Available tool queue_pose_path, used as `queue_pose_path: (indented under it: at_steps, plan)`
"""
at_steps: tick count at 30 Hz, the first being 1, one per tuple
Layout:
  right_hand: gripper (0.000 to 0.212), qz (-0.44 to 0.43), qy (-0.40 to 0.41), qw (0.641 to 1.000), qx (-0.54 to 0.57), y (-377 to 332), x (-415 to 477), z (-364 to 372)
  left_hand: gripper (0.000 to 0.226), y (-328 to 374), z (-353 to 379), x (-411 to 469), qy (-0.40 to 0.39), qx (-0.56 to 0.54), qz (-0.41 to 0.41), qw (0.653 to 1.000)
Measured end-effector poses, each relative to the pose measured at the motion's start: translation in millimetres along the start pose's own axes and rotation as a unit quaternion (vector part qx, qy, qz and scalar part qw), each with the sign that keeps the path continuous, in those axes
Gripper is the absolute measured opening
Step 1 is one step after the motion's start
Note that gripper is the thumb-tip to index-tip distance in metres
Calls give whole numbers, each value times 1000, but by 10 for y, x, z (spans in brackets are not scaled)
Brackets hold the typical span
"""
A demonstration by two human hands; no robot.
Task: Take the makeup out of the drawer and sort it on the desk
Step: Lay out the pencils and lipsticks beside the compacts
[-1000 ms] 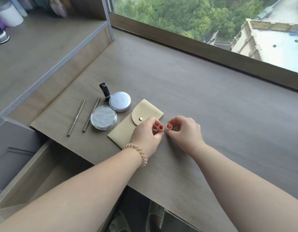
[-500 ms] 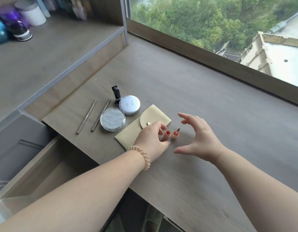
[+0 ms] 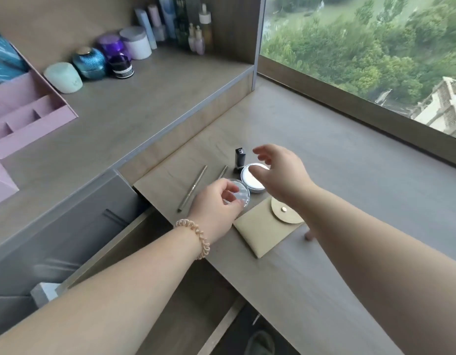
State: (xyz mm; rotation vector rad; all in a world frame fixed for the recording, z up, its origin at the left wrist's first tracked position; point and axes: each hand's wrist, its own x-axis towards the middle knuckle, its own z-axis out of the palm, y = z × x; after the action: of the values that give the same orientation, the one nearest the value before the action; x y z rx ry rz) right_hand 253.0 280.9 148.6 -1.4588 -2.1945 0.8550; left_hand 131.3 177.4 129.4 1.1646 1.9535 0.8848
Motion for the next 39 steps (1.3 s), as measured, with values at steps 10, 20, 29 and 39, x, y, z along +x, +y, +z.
queue_pose_path:
  at_steps: [10, 20, 29, 39]
  plan:
    - [34, 153, 58, 978, -127, -273, 521, 775, 11, -587, -692, 309, -4, -10, 16, 1000]
    - [35, 117, 168, 978, 40, -818, 207, 896, 28, -566, -1120, 570, -39, 8, 78, 996]
    - [23, 73, 106, 964, 232, -1003, -109, 905, 24, -381, -1125, 605, -108, -100, 85, 985]
    - [26, 55, -11, 962, 268, -904, -254, 786, 20, -350, -1098, 578, -109, -242, 41, 963]
